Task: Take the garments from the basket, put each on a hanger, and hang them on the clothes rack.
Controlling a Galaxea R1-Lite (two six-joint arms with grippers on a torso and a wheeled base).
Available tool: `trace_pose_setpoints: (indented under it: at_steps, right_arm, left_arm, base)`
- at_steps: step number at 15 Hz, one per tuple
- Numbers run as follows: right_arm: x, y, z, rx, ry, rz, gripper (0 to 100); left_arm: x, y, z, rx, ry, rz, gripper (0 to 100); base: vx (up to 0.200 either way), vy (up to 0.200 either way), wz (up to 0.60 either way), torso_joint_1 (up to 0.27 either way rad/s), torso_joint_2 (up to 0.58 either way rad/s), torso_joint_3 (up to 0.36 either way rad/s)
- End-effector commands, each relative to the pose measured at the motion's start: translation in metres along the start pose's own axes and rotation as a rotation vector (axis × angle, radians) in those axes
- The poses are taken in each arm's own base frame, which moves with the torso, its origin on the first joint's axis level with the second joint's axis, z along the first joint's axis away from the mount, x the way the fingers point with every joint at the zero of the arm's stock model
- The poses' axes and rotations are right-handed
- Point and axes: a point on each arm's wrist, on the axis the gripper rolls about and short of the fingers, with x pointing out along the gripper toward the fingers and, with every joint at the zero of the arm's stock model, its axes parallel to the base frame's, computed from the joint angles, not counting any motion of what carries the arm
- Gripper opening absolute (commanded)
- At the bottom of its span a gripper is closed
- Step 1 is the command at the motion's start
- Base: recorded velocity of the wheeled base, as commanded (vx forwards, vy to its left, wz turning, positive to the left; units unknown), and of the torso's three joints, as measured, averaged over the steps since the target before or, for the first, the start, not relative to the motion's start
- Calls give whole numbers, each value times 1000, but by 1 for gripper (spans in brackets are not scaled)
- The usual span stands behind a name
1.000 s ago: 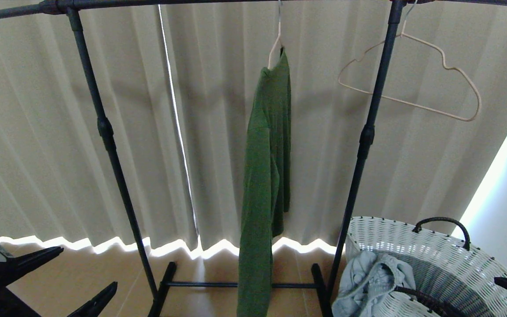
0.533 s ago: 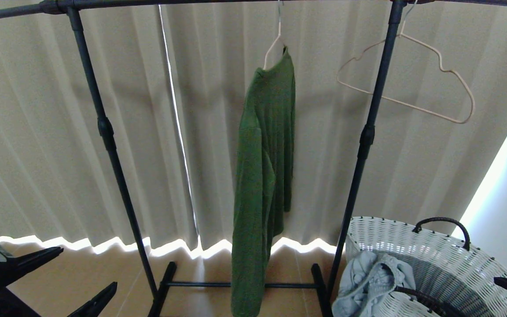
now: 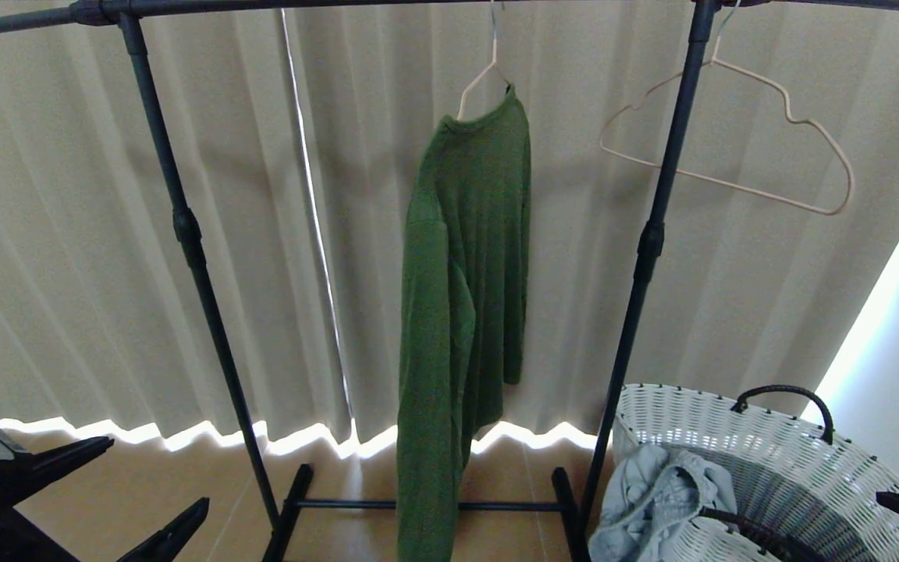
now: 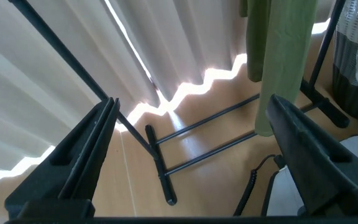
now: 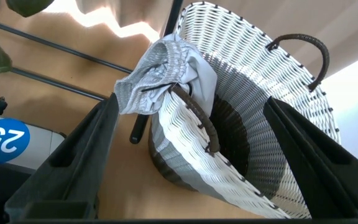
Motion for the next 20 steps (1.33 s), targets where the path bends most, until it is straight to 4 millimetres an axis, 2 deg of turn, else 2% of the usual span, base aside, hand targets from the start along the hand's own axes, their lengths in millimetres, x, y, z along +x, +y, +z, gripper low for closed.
trace_pose_setpoints:
  at_steps: [1, 5, 11, 15, 16, 20]
  right_arm:
    - [0, 0, 0, -1, -1, 1, 100]
    - [0, 0, 0, 0, -2, 0, 100]
    - [-3, 1, -11, -6, 14, 5, 100]
    - [12, 4, -11, -133, 126, -3, 100]
    - [24, 5, -10, -206, 196, 0, 100]
    - [49, 6, 0, -251, 300, 8, 100]
  left_arm:
    - [1, 0, -1, 1, 8, 0, 100]
    - [1, 0, 0, 1, 7, 2, 100]
    - [0, 1, 3, 6, -9, 4, 100]
    - [8, 0, 9, 7, 9, -2, 100]
    - [10, 2, 13, -2, 0, 3, 100]
    - [5, 4, 19, -16, -44, 15, 100]
  base:
    - [200, 0, 0, -2, 2, 2]
    - [200, 0, 0, 2, 5, 2]
    - [0, 0, 0, 0, 0, 0]
    - [0, 0, 0, 0, 0, 0]
    - [0, 0, 0, 0, 0, 0]
    - [0, 0, 0, 0, 0, 0]
